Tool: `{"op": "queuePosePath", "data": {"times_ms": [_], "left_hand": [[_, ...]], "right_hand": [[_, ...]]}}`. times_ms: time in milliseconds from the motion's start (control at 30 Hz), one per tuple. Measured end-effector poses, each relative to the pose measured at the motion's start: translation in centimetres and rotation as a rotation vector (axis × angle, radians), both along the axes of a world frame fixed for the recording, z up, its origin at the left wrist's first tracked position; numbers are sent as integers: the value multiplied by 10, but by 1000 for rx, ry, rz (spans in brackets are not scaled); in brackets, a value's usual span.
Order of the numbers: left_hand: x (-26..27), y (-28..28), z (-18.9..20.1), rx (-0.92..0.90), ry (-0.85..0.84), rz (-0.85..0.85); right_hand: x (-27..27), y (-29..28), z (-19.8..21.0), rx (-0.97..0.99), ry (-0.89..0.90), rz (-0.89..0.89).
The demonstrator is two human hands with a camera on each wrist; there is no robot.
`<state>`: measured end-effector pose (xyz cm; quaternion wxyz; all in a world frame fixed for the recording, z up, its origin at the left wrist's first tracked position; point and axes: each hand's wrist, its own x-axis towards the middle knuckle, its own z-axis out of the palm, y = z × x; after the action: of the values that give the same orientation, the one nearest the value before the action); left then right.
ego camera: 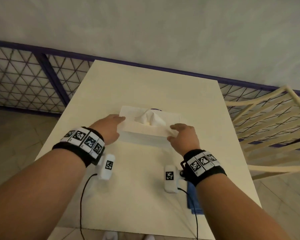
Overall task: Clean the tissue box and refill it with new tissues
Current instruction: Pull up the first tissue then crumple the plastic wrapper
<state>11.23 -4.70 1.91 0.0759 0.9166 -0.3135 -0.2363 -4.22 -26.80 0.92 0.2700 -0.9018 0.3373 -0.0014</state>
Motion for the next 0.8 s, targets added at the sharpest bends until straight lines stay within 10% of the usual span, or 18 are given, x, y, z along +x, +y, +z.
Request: {"op": "queuePosePath", "data": {"times_ms": [133,400,567,800], "left_hand": [[10,67,19,60,-4,118],[-9,167,-16,406,148,285],[-23,195,-41,291,124,409],[-38,208,-52,177,73,507]], "right_hand": [[-14,54,7,78,-40,182],[-9,190,-24,612,440,590],[-2,249,-52,879,713,397],[15,273,-55,993,433,89]]}}
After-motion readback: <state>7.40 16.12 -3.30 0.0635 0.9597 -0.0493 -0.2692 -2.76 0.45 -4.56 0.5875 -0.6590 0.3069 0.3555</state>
